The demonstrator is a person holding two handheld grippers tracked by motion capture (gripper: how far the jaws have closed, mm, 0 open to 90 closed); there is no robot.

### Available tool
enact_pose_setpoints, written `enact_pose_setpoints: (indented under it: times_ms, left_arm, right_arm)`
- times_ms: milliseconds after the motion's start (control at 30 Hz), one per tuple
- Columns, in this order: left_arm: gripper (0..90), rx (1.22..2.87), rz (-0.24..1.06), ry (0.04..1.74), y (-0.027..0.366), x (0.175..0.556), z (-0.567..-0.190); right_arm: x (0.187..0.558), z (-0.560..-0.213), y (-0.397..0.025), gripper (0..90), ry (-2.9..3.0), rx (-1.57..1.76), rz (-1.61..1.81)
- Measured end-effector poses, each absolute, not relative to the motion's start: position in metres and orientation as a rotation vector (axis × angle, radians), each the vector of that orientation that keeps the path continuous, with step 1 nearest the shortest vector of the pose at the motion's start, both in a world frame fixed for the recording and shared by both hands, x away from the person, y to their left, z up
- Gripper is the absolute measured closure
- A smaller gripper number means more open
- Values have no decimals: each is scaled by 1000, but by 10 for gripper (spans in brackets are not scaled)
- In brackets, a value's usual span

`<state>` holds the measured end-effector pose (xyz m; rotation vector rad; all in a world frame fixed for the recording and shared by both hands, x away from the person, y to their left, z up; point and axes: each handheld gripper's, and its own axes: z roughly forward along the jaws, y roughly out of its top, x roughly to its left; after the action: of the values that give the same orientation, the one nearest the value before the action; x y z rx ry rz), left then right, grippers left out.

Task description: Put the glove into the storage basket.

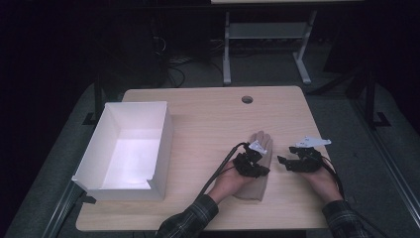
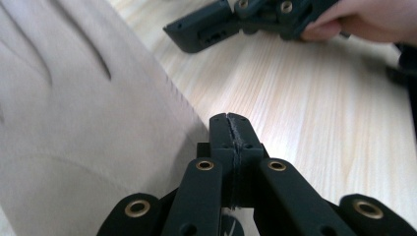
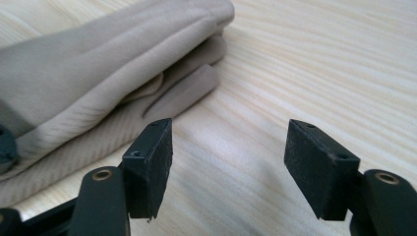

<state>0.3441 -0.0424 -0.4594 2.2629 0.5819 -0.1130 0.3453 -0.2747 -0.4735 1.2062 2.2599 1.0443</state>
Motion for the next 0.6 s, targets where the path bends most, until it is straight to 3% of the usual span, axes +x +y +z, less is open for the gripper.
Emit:
enact_pose_setpoints:
  times_ms: [600]
  left_arm:
    - [895,2368,-6,549,13,331,-453]
  right_arm:
    - [347,-481,-276,302,2257,1226,1013]
